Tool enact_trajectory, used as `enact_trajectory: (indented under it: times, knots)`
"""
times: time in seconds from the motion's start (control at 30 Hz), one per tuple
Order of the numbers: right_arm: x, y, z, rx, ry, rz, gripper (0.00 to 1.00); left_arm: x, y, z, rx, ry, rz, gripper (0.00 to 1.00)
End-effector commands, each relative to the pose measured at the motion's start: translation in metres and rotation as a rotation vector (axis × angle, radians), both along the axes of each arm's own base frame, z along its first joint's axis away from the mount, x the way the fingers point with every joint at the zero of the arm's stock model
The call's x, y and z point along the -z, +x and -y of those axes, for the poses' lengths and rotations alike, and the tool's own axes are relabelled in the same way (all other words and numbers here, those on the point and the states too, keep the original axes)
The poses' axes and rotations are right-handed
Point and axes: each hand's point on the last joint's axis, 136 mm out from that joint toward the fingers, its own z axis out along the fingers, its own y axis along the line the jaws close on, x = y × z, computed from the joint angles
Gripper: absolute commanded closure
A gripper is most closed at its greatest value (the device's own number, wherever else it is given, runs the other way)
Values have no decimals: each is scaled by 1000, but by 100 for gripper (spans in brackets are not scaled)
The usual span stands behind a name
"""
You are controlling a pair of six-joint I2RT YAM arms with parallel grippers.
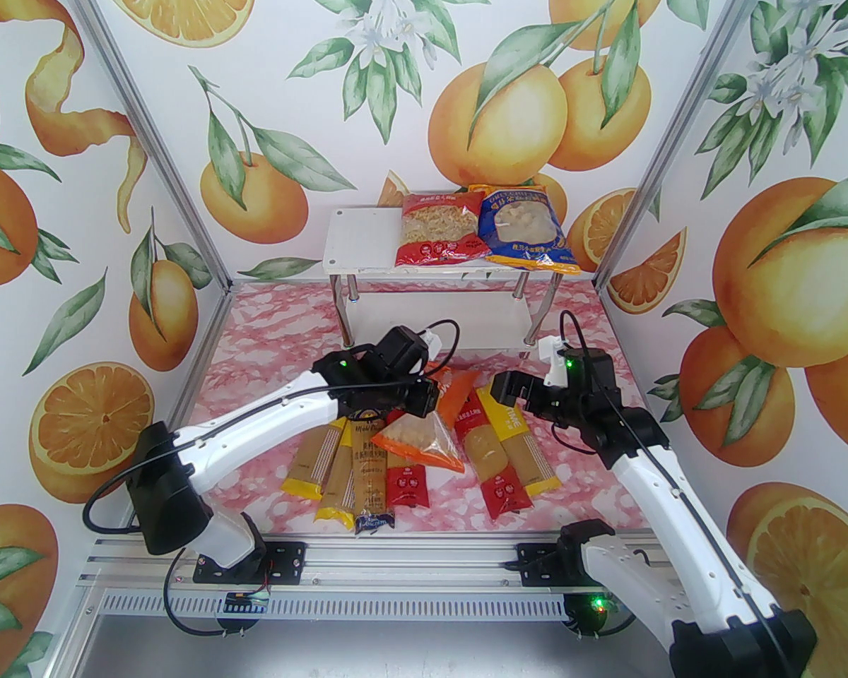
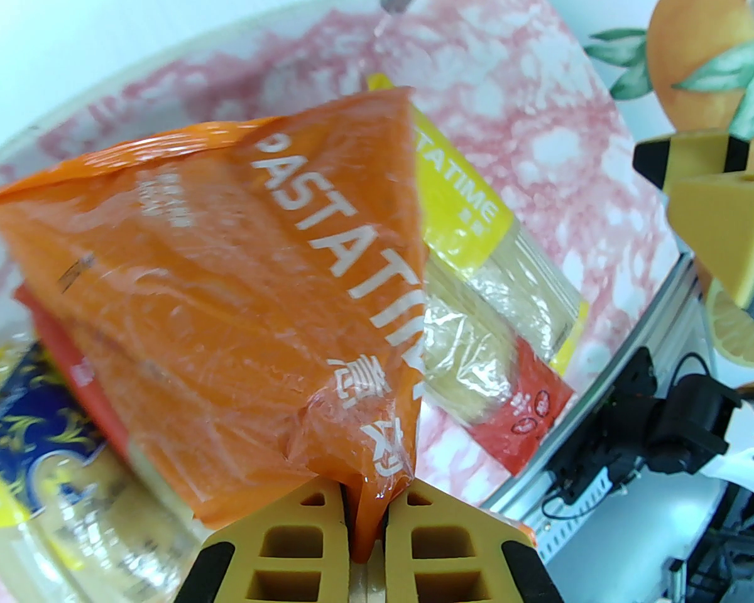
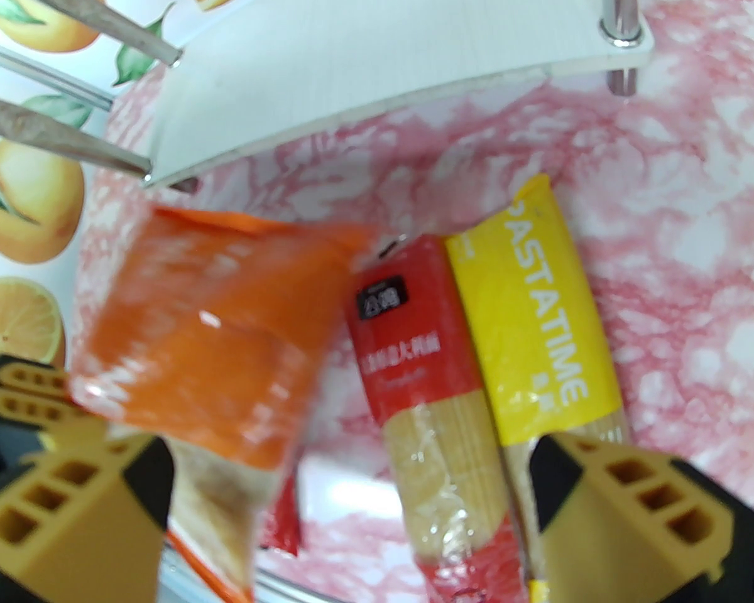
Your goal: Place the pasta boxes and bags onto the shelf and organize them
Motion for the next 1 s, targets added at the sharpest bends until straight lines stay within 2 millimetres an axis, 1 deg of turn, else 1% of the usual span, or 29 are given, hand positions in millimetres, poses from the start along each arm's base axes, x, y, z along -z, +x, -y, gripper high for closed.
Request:
enact_trajectory:
  times: [0.0, 0.27, 0.4, 0.47, 0.57, 0.73, 0.97]
  knots:
    - [-12, 4, 7, 32, -23, 20, 1, -97, 2, -7, 12, -183, 168, 100]
    - [-18, 6, 10, 40, -41, 27, 1, -166, 1, -71, -92, -244, 311, 100]
    - [-21, 8, 8, 37, -30, 31, 1, -201, -4, -104, -158, -251, 423, 100]
    - [-22, 9, 7, 34, -27, 31, 1, -217, -8, -120, -193, -245, 480, 100]
    - [-23, 9, 6, 32, -22, 33, 1, -234, -9, -141, -239, -209, 551, 100]
    - [-28, 10, 3, 22, -18, 41, 1, -262, -8, -154, -255, -181, 640, 100]
    - [-38, 15, -2, 2, -30, 62, 1, -304, 4, -168, -266, -130, 775, 100]
